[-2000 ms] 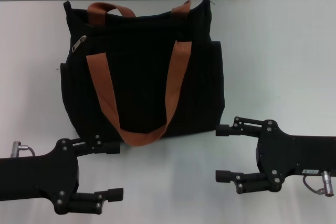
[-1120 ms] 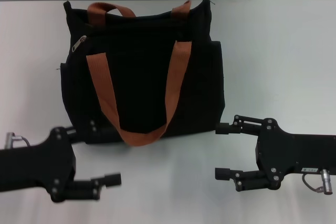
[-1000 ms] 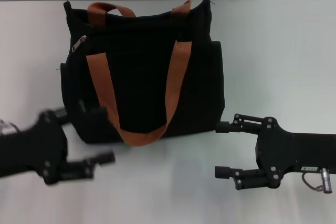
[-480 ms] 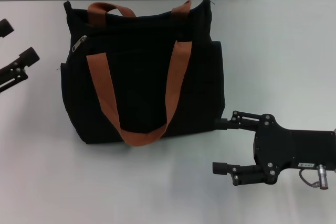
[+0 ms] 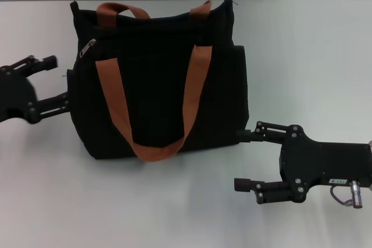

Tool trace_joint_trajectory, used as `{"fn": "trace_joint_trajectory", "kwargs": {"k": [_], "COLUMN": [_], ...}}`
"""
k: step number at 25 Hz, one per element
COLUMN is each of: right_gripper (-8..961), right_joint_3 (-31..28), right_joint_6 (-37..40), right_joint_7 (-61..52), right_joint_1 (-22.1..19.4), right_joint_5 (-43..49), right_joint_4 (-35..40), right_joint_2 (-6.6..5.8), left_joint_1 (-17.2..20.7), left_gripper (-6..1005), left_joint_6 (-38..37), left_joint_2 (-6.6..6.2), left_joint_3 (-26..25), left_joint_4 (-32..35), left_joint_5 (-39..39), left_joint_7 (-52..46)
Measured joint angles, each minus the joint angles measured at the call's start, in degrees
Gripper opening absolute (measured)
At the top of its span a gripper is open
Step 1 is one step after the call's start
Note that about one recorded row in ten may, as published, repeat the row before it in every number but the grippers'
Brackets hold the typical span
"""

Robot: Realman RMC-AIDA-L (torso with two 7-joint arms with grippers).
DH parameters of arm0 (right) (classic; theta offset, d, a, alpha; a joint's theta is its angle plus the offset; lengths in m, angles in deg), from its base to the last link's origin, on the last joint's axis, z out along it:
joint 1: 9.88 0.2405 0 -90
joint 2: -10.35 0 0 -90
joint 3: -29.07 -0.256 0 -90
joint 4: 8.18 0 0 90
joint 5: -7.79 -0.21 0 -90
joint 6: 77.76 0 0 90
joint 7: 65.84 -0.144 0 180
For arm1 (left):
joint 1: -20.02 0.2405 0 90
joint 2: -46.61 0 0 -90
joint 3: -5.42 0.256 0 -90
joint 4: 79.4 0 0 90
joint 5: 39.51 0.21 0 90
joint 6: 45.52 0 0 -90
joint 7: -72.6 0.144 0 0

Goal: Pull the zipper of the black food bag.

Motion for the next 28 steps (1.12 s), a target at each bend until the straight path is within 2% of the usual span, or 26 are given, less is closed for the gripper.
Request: {"fn": "trace_joint_trajectory", "kwargs": {"k": [4, 8, 15, 18, 19, 23, 27, 28], "right_gripper": [825, 825, 825, 824, 824, 824, 824, 824], "right_joint_3": [-0.02, -0.20, -0.34, -0.39, -0.40, -0.40, -0.38, -0.38], "right_joint_6": [-0.03, -0.03, -0.02, -0.02, -0.02, -0.02, 0.14, 1.35], "right_joint_7": [-0.08, -0.16, -0.48, -0.54, -0.56, -0.58, -0.60, -0.78], "right_joint_1": [0.17, 0.33, 0.42, 0.42, 0.42, 0.42, 0.42, 0.43], "right_joint_5": [0.00, 0.00, 0.00, -0.05, -0.06, -0.09, -0.93, -3.74], "right_joint_4": [-0.06, -0.10, -0.08, -0.08, -0.10, -0.17, -0.25, -1.08], "right_joint_2": [0.00, 0.00, 0.00, 0.00, 0.00, 0.00, 0.01, 0.02], "left_joint_1": [-2.13, -3.52, -3.96, -3.62, -3.15, -2.63, -2.18, -1.93], "left_gripper": [829, 805, 722, 687, 675, 471, 316, 277], "left_joint_6": [4.69, 8.24, 7.66, 6.32, 3.60, 0.76, -0.09, -0.54], "left_joint_2": [1.13, 1.49, 1.69, 1.69, 1.67, 1.68, 1.98, 2.11], "left_joint_3": [-0.03, -0.40, -0.60, -0.60, -0.52, -0.59, -0.59, -0.62], "left_joint_4": [0.10, 0.31, 0.74, 0.79, 0.86, 1.55, 1.59, 1.60], "left_joint_5": [1.25, 0.91, -1.55, -3.33, -4.73, -5.08, -5.19, -5.35], "left_joint_7": [0.48, 1.18, 1.69, 2.07, 2.35, 2.35, 2.44, 2.53]}}
